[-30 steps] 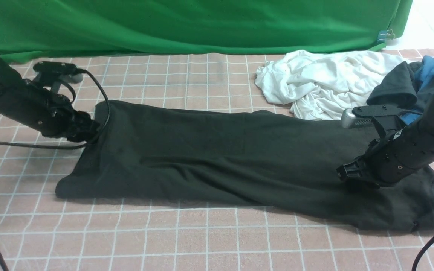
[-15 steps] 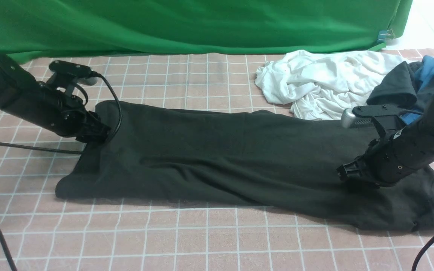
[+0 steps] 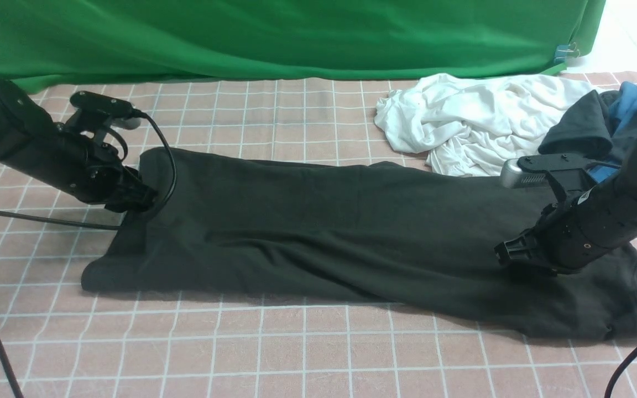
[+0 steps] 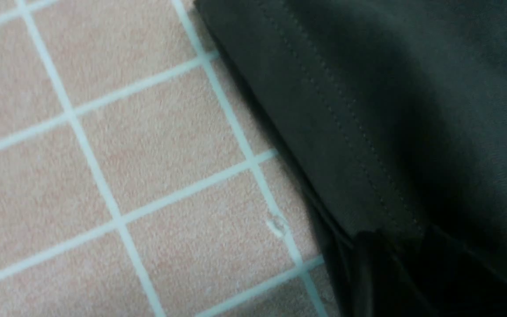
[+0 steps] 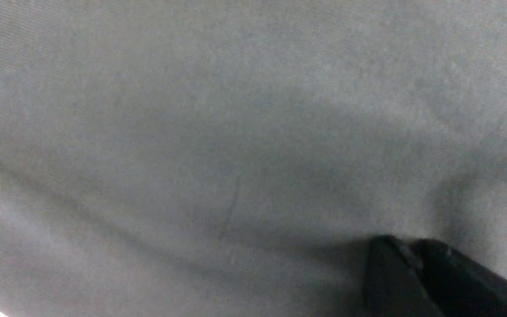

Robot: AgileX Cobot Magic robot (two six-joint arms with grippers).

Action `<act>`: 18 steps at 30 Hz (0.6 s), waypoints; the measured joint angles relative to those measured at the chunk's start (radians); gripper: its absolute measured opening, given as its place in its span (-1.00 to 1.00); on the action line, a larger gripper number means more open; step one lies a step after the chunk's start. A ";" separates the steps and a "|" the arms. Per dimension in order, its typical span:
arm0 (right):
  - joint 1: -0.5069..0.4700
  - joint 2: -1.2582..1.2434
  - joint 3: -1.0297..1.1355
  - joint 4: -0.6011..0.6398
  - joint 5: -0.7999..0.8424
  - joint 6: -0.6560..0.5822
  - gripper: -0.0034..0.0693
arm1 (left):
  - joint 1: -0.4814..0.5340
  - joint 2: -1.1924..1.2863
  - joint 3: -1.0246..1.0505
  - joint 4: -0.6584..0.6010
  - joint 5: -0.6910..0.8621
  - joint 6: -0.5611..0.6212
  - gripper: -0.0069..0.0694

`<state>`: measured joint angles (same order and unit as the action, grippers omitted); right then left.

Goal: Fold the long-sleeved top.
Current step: Use the right arm to clamp the right edge of the fabric

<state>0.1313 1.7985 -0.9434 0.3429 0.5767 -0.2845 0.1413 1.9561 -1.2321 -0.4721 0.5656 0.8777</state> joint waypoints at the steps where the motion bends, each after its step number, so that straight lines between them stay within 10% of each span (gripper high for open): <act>1: 0.000 0.000 0.000 0.000 -0.001 0.000 -0.52 | 0.000 0.000 0.000 0.012 0.001 -0.005 -0.62; 18: 0.000 0.000 0.000 0.000 -0.007 -0.002 -0.52 | 0.003 0.000 -0.098 0.331 0.042 -0.226 -0.74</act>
<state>0.1313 1.7985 -0.9434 0.3429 0.5701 -0.2864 0.1445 1.9561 -1.3303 -0.1414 0.6079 0.6517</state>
